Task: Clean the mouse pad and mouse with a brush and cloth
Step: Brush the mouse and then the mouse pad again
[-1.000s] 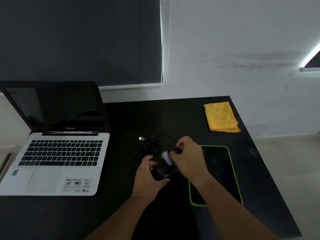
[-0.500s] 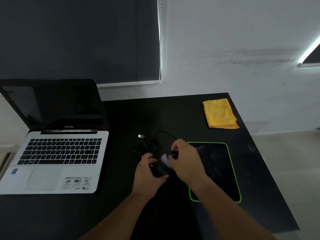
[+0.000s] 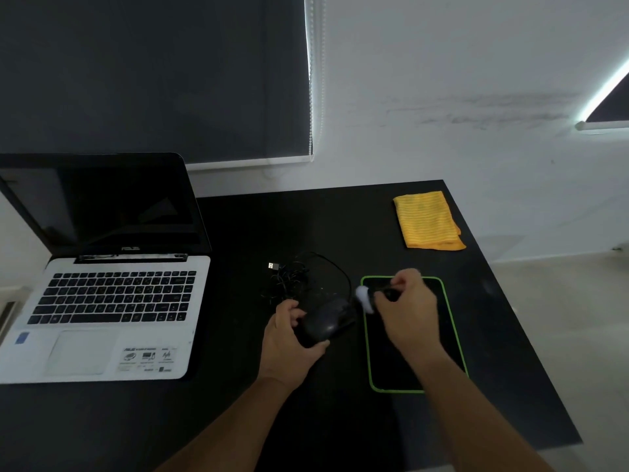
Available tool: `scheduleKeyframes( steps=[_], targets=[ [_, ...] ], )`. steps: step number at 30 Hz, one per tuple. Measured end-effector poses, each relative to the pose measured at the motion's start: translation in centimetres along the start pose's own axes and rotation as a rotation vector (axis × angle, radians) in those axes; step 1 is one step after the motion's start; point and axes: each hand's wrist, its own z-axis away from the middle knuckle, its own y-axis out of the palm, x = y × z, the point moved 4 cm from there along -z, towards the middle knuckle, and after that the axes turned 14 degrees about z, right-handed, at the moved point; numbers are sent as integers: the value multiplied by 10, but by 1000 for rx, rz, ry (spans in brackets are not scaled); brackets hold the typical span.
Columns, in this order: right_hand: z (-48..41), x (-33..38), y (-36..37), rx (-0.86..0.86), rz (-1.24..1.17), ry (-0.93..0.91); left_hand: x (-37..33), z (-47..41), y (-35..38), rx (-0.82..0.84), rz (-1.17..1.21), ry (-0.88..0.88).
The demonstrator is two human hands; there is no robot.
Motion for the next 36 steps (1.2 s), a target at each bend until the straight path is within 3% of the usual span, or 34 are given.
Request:
scheduleKeyframes(
  steps=[3, 7, 9, 13, 18, 23, 27, 31, 36],
  targets=[
    [14, 9, 27, 124, -13, -109, 0, -2, 0, 3, -11, 0],
    [-5, -2, 17, 17, 23, -7, 1, -1, 0, 8, 5, -11],
    [-4, 4, 13, 13, -2, -55, 0, -1, 0, 5, 7, -13],
    [22, 27, 39, 245, -13, -257, 1, -3, 0, 26, 21, -38],
    [1, -3, 14, 48, -37, -10, 0, -1, 0, -2, -6, 0],
    [12, 3, 25, 178, 27, -217, 2, -2, 1, 1, 3, -1],
    [-4, -11, 11, 48, 31, -76, 1, -1, 2, -10, -3, 6],
    [3, 0, 24, 175, 43, -199, 1, -1, 3, -14, -14, -1],
    [-5, -5, 16, 54, 94, -154, 1, 0, 3, -17, -30, 14]
  ],
)
